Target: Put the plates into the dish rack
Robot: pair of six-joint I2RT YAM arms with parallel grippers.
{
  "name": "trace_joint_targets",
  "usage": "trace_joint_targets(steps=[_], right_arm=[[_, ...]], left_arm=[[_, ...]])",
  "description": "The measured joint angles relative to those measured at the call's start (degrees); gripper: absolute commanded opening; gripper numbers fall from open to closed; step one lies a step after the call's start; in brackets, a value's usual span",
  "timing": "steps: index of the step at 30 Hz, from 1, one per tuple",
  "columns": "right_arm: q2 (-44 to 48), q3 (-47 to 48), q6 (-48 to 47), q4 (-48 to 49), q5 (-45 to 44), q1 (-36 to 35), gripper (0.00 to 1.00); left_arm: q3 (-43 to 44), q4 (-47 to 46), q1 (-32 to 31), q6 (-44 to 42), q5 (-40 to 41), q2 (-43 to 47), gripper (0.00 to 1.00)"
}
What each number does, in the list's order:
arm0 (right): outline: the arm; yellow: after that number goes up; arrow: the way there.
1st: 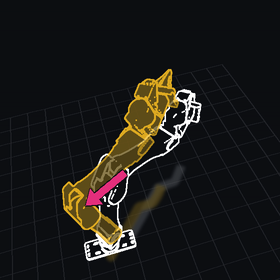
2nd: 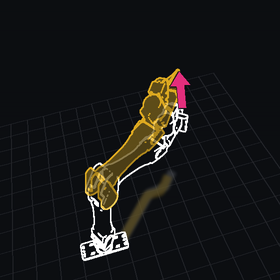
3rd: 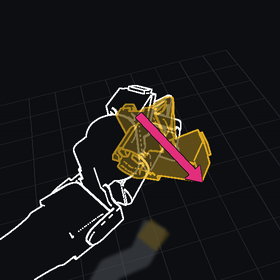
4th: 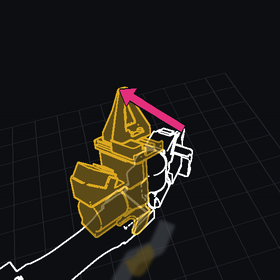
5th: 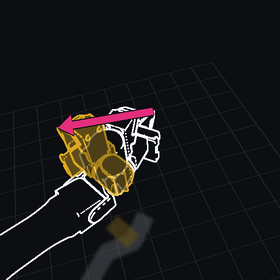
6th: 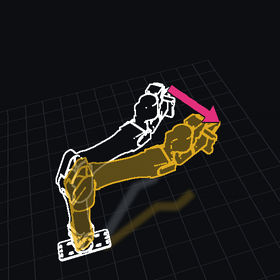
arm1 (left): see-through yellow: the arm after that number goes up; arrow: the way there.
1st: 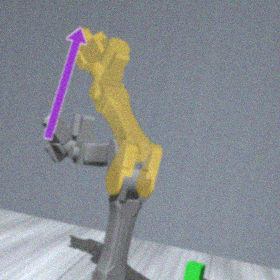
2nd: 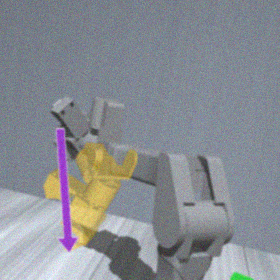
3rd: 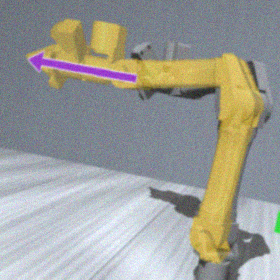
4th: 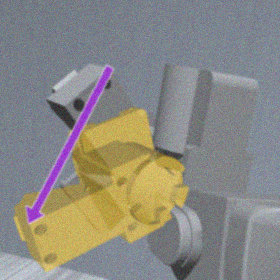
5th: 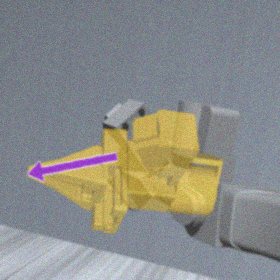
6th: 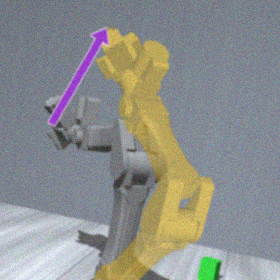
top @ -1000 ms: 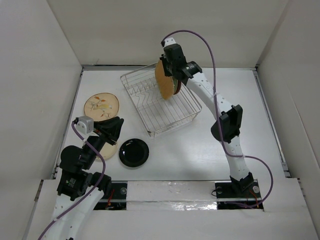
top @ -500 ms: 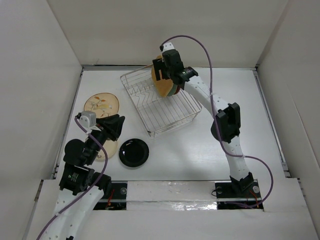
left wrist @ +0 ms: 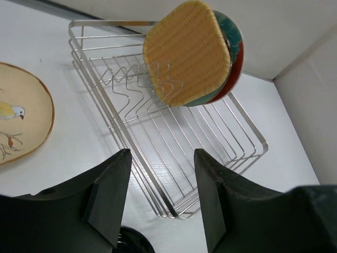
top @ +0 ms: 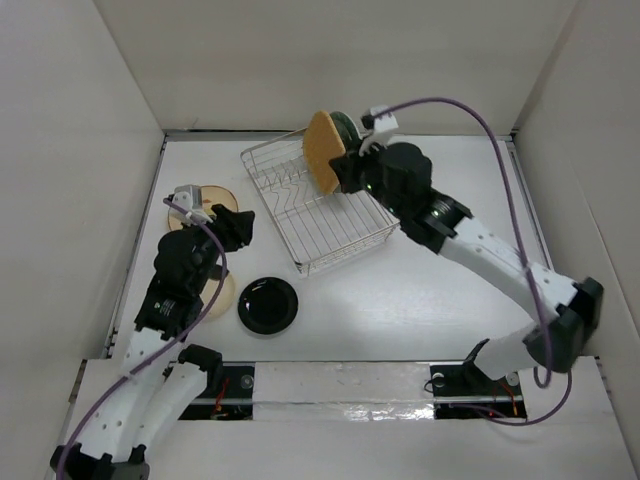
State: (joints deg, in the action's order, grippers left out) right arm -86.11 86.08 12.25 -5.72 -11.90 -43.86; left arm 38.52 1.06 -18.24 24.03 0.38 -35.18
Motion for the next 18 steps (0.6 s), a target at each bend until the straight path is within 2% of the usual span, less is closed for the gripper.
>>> trace_joint_targets(steps=[5, 8, 9, 12, 15, 18], right_arm=[[17.38, -23.58, 7.13, 11.02, 1.70, -2.67, 0.00], [22.82, -36.37, 10.99, 14.27, 3.10, -3.80, 0.10], [23.96, -39.85, 11.85, 14.32, 3.48, -4.31, 0.19], [26.67, -47.47, 13.05, 13.86, 4.50, -5.51, 0.33], [28.44, -50.21, 13.00, 13.40, 4.70, -6.01, 0.56], [29.94, -50.27, 12.92, 13.84, 4.48, -6.03, 0.62]], left_arm=[[2.36, -1.31, 2.47, 4.42, 1.20, -9.57, 0.51], [2.43, -2.14, 8.28, 6.43, -0.15, -14.16, 0.51], [2.43, -2.38, 11.37, 7.02, -1.44, -15.17, 0.51], [2.43, -4.33, 21.55, 9.20, -5.81, -18.80, 0.51], [2.23, -6.16, 26.91, 10.97, -8.02, -23.43, 0.51], [1.77, -7.17, 30.25, 12.17, -10.32, -27.58, 0.51]])
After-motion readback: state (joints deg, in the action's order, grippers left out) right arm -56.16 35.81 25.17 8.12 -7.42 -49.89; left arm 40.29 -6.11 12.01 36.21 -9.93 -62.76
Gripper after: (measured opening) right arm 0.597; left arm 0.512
